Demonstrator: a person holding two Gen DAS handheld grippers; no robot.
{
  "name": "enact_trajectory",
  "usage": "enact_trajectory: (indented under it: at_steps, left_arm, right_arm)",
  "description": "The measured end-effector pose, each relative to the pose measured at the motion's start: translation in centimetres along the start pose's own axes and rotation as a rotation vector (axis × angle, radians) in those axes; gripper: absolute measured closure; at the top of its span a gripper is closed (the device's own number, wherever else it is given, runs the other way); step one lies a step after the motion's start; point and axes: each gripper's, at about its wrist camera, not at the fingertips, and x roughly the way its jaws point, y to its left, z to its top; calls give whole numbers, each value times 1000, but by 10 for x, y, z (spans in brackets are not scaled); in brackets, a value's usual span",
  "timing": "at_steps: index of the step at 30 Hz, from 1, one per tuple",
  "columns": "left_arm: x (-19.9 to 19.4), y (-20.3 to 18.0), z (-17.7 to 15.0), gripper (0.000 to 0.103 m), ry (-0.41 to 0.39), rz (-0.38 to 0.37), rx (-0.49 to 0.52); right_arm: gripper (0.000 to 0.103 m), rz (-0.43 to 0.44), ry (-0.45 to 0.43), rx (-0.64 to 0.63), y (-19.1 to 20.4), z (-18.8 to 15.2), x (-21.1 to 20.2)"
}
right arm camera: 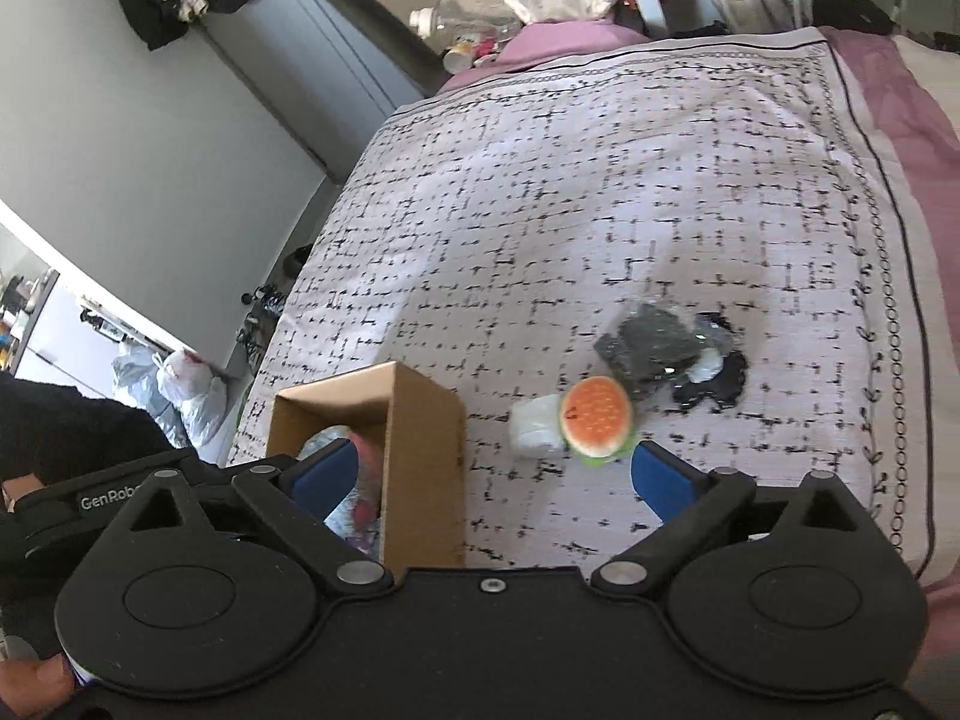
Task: Organize soft objects
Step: 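Lower the fluffy plush into the box and open both tools, then move both tools toward the burger plush and black bag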
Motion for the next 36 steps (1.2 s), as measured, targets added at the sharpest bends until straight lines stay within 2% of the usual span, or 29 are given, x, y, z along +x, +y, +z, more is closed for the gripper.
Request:
enact_trajectory:
  at_steps: [17,31,34,36]
  left_arm:
    - [17,-57,-18,26,27,-3,64]
    - [48,-96,-23,26,50,-8,62]
    - [56,-102,-22,26,53,-9,59]
    - [61,-104,-23,26,47,-12,59]
  right_arm:
    - [4,-16,-19,94,-75,11,-14]
    - [5,-28,-35,153,-123,22,-11]
    - [8,-20,-37,171,-133,24,-6]
    - [16,-7,-19,209,-142,24,1]
